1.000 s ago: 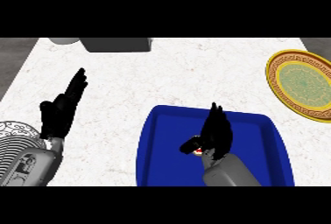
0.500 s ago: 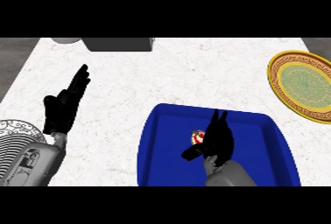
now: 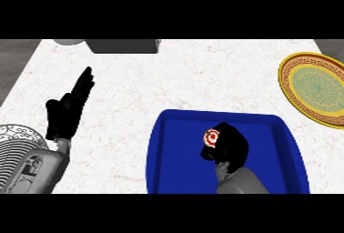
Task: Pick the cupcake from the tray and place it in the plate
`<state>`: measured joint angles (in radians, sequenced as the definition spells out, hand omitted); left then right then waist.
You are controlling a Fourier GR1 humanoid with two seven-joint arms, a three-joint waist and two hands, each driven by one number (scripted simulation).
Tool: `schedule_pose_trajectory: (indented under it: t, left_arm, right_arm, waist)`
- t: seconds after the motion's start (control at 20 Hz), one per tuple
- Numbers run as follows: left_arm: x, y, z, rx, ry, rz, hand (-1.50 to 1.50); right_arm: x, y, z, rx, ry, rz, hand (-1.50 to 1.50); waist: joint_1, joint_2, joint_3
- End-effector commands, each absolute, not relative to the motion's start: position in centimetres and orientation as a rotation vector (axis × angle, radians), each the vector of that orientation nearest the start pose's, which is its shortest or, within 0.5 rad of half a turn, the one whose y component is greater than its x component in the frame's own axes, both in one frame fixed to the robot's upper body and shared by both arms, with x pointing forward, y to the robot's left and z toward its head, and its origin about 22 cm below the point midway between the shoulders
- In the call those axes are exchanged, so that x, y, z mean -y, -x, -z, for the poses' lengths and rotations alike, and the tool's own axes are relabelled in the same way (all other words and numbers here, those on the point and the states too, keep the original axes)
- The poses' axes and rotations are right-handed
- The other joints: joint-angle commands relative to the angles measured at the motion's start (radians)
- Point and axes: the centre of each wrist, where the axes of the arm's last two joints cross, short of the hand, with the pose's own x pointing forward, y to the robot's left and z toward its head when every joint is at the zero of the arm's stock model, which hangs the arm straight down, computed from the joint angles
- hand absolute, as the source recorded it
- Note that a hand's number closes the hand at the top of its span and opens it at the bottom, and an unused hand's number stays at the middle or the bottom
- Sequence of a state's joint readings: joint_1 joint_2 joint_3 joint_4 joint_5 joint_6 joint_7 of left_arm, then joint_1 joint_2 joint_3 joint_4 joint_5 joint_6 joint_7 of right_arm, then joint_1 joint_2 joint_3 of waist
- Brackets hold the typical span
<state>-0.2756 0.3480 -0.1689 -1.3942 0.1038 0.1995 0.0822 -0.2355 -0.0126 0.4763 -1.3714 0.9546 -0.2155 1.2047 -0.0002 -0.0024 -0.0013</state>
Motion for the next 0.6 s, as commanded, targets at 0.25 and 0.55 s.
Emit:
schedule_pose_trajectory:
  t: [0.25,0.55]
  left_arm:
    - [-25.5,-30.9,-4.3,1.552,-0.218,0.215,0.00]
    - [-26.7,-29.7,-3.3,1.544,-0.267,0.179,0.00]
  right_arm:
    - [9.6,-26.5,-2.4,0.675,1.122,-0.352,1.50]
    - [30.3,-25.7,-1.6,0.796,1.238,-0.701,1.50]
  waist:
    - [-0.007,-0.001,0.000]
    - [-0.070,0.005,0.011]
